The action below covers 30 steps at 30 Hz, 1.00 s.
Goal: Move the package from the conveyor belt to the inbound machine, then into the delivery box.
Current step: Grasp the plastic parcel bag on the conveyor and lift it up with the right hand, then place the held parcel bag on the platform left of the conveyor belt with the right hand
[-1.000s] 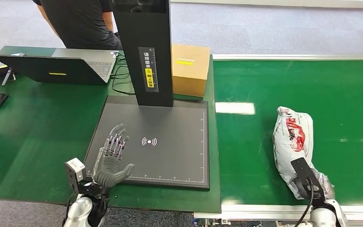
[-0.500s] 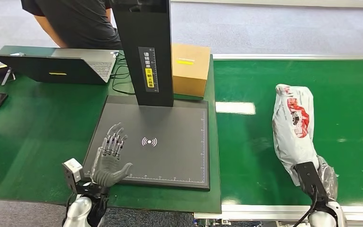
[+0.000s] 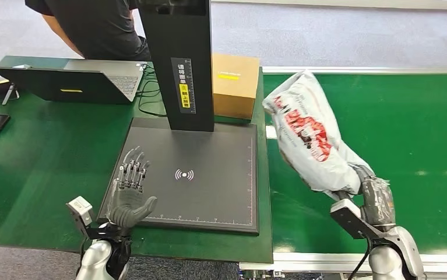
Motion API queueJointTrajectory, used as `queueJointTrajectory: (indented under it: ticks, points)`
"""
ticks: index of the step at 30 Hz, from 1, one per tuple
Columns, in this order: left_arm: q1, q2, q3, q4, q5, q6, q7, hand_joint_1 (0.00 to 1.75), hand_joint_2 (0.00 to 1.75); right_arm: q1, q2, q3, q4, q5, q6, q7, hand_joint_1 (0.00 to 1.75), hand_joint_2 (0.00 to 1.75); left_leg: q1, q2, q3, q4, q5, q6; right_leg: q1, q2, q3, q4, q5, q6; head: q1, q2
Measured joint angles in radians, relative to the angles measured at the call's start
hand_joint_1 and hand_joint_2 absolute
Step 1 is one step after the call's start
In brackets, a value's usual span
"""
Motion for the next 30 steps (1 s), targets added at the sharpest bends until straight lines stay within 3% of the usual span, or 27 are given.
queueJointTrajectory:
  ticks: [3, 6, 17, 24, 30]
  points:
    - [0.0, 0.0, 0.015, -0.005, 0.015, 0.011, -0.008, 0.0, 1.75, -0.023, -0.053, 0.109, 0.012, 0.128, 0.056, -0.001, 1.75, 1.75, 0.0, 0.0, 0.0, 0.0, 0.0, 0.0, 0.0, 0.0, 0.0, 0.0, 0.0, 0.0, 0.0, 0.0]
    - [0.001, 0.0, 0.027, -0.011, 0.016, 0.016, -0.009, 0.0, 1.75, -0.076, -0.106, 0.225, 0.052, 0.177, 0.063, 0.0, 1.75, 1.75, 0.0, 0.0, -0.001, 0.0, 0.001, 0.001, 0.0, 0.0, 0.0, 0.0, 0.001, 0.001, 0.0, 0.0]
    - [0.003, 0.0, 0.04, -0.026, 0.008, 0.019, 0.005, 0.0, 1.75, -0.381, -0.294, 0.619, 0.259, 0.127, 0.077, -0.016, 1.75, 1.75, 0.0, 0.0, -0.002, 0.0, 0.002, 0.002, 0.0, 0.0, -0.001, 0.001, 0.002, 0.001, 0.0, 0.0]
    - [0.004, -0.002, 0.04, -0.026, 0.01, 0.017, -0.001, 0.0, 1.75, -0.591, -0.306, 0.821, 0.458, 0.071, 0.063, -0.067, 1.75, 1.75, 0.0, -0.001, -0.002, 0.0, 0.002, 0.001, 0.0, -0.001, -0.002, 0.001, 0.002, 0.001, 0.0, 0.0]
    - [0.006, -0.002, 0.038, -0.026, 0.007, 0.005, -0.006, 0.0, 1.75, -0.676, -0.239, 0.914, 0.58, 0.013, 0.041, -0.092, 1.75, 1.75, 0.0, -0.001, -0.002, 0.0, 0.002, 0.001, 0.0, -0.001, -0.002, 0.002, 0.001, 0.0, 0.0, 0.0]
